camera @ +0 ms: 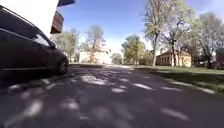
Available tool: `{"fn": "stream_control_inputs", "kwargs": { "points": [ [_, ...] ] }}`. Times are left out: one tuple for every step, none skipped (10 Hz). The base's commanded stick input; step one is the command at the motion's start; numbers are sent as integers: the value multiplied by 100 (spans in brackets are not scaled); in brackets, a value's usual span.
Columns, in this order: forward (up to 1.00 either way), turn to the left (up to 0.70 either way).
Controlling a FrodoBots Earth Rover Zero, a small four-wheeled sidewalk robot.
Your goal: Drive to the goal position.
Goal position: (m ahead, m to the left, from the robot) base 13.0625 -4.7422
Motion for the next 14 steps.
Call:
{"fn": "stream_control_inputs", "kwargs": {
  "points": [
    [100,0],
    [100,0],
    [100,0],
    [100,0],
    [100,0],
    [100,0],
    [100,0],
    [100,0],
    [100,0],
    [100,0],
    [100,0],
    [100,0],
    [100,0],
    [100,0]
  ]
}}
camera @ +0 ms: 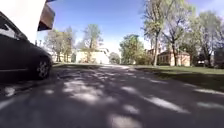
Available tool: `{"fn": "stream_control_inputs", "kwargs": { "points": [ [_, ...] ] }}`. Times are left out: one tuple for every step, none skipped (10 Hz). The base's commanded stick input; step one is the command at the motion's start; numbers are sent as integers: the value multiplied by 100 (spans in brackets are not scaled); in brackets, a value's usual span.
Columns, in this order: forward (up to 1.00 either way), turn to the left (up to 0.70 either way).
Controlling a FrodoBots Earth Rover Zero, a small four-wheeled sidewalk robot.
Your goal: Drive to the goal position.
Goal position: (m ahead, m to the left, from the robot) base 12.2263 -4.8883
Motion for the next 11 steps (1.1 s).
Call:
{"fn": "stream_control_inputs", "kwargs": {
  "points": [
    [100,0],
    [100,0],
    [100,0],
    [100,0],
    [100,0],
    [100,0],
    [100,0],
    [100,0],
    [100,0],
    [100,0],
    [100,0]
  ]
}}
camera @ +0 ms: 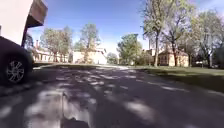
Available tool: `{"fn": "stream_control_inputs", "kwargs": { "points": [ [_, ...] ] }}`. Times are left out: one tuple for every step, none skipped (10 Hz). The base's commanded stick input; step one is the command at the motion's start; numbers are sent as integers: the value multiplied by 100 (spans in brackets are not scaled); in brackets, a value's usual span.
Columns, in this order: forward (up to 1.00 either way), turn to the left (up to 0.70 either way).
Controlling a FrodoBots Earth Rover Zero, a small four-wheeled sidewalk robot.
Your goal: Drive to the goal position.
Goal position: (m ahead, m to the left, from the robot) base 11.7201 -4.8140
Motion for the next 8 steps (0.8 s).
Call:
{"fn": "stream_control_inputs", "kwargs": {
  "points": [
    [100,0],
    [100,0],
    [100,0],
    [100,0],
    [100,0],
    [100,0],
    [100,0],
    [100,0]
  ]
}}
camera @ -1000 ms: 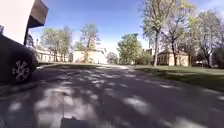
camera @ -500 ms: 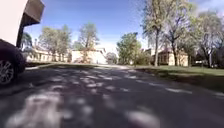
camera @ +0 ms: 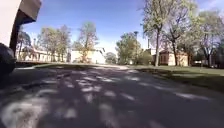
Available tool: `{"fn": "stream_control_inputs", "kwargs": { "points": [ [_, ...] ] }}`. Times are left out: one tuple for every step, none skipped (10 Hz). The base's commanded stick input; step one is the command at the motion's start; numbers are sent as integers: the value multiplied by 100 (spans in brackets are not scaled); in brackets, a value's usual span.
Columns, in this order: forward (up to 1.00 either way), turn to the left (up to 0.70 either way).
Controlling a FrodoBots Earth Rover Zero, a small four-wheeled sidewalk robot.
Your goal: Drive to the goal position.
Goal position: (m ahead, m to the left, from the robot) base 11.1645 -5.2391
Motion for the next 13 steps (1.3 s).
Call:
{"fn": "stream_control_inputs", "kwargs": {
  "points": [
    [100,0],
    [100,0],
    [100,0],
    [100,0],
    [100,0],
    [100,0],
    [100,0],
    [100,0],
    [100,0],
    [100,0],
    [100,0],
    [100,0],
    [100,0]
  ]
}}
